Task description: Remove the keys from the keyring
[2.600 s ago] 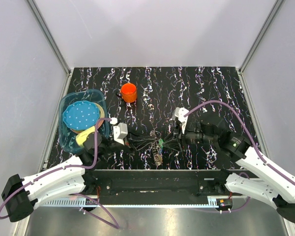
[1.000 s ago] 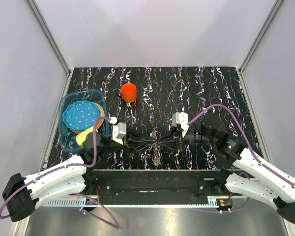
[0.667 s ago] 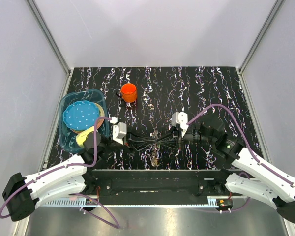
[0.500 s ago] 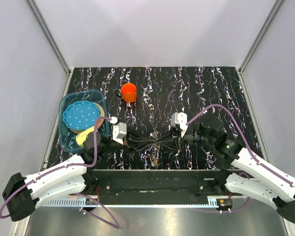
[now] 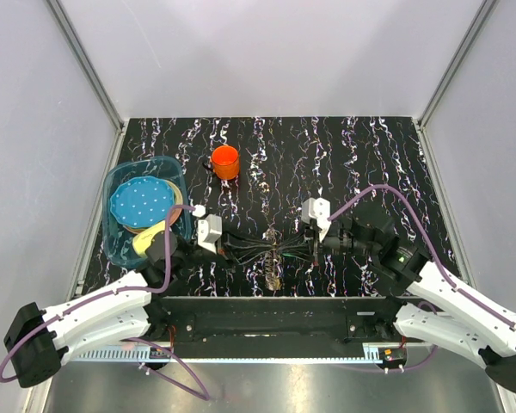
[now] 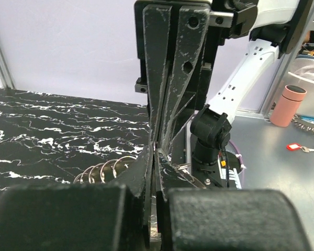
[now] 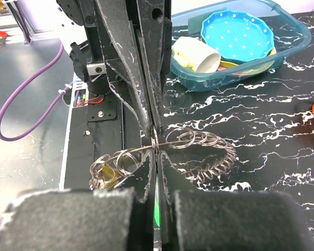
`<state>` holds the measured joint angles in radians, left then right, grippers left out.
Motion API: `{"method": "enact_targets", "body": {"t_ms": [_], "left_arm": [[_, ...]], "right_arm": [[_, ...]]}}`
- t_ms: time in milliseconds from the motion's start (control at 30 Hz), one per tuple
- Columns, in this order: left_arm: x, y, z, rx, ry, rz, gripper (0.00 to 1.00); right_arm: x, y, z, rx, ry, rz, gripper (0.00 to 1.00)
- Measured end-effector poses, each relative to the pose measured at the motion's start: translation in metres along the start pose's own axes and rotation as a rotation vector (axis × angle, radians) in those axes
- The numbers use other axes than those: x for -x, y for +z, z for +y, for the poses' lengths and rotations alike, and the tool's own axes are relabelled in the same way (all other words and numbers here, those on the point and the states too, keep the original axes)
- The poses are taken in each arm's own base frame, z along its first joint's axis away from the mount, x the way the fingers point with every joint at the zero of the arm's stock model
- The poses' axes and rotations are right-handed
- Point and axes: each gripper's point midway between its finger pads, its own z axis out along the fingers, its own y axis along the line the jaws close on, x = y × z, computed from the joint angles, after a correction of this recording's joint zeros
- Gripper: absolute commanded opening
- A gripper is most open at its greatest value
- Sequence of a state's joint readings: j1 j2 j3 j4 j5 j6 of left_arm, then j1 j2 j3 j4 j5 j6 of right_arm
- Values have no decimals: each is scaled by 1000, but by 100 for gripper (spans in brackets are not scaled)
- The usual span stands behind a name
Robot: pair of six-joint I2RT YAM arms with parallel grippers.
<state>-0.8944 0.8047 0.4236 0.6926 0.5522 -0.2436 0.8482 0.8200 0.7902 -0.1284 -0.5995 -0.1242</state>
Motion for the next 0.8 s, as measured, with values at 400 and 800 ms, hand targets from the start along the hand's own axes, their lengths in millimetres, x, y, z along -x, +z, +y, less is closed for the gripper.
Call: {"method": "enact_targets", "body": {"t_ms": [400, 800], "left_arm": [[-12, -7, 25, 147, 18, 135, 47], [-14, -6, 22, 126, 13, 238, 48]], "right_arm": [[-6, -10, -8, -44, 16, 176, 0], [-1, -12, -14, -40, 66, 344, 0]]}}
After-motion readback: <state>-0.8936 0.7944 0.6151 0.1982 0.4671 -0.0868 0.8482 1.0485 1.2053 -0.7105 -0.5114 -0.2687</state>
